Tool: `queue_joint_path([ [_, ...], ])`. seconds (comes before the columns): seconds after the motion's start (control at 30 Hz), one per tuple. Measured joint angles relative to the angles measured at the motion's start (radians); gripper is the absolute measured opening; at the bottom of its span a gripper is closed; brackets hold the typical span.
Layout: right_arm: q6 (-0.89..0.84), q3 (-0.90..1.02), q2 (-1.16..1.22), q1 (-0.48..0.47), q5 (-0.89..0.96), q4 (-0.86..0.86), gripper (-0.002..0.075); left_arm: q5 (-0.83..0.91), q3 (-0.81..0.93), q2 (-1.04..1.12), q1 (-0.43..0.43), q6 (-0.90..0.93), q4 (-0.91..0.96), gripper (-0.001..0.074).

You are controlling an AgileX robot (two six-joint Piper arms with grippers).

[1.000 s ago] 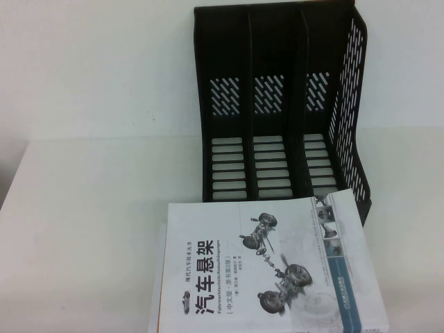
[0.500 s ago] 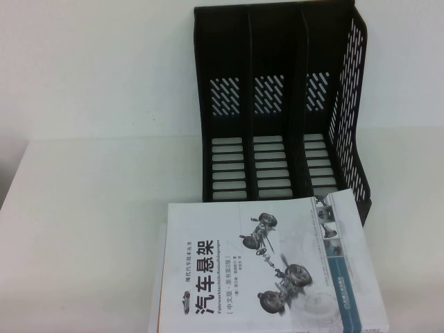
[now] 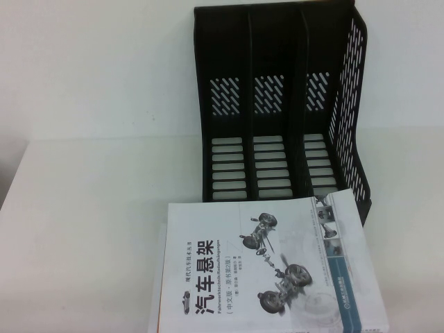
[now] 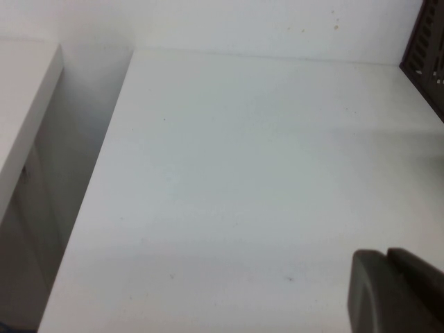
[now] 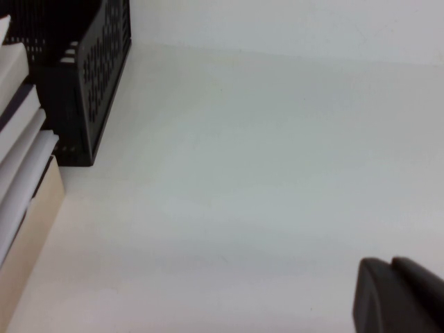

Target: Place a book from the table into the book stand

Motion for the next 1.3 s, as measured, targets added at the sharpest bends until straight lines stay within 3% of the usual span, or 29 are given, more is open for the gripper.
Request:
queue_joint_path([
  [0.8,0.000,0.000,0.000,0.000,0.000,0.000,-0.0003,-0.028,0.002,0.000,0.000,0.000,0.000,-0.0004],
  [1.13,0.000,0.000,0.000,0.000,-0.013,-0.002,-0.0003,-0.279,0.006,0.000,0.000,0.000,0.000,-0.0004],
  [1.3,0.000,0.009,0.000,0.000,-0.185,-0.004,-0.0003,-0.499,0.006,0.000,0.000,0.000,0.000,-0.0004],
])
